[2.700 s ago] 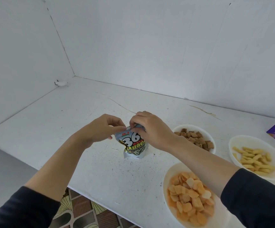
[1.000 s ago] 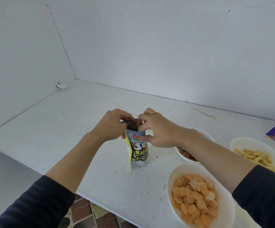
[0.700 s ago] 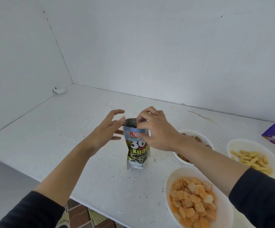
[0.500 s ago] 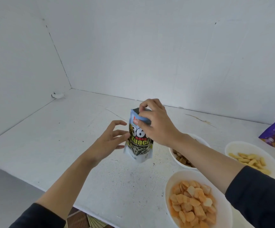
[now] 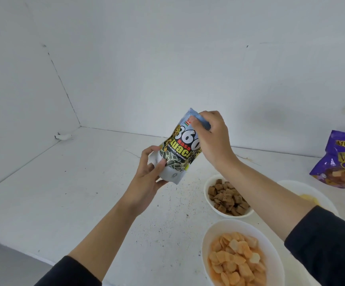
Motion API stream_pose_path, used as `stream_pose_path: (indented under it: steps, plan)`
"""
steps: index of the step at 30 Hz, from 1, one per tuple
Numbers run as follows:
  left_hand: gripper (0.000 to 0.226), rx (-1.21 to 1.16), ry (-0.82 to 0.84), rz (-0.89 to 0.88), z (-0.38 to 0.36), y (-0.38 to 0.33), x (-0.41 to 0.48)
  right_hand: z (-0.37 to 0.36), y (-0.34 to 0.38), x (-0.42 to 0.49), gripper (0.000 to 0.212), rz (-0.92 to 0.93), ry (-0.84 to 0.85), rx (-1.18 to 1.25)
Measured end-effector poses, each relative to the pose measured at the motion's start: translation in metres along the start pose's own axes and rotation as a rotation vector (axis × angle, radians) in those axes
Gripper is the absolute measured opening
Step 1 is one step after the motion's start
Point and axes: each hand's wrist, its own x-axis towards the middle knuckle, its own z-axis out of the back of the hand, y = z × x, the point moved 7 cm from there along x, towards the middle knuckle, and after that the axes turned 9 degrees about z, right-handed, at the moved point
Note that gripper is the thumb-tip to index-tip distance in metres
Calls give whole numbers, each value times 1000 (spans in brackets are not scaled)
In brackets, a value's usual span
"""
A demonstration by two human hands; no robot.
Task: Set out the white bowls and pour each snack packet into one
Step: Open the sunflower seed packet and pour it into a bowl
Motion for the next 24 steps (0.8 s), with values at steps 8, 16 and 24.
stream_pose_path:
  steps: [8, 16, 24]
  plan:
    - [24, -130, 31, 81, -26, 0, 13, 50, -8, -3, 10, -61, -28, -96]
    - [36, -103, 102, 53, -61, -6, 25, 95, 1, -8, 21, -153, 53, 27]
    - [35, -30, 165, 88, -99, 0, 36, 135, -1, -19, 11, -114, 95, -18]
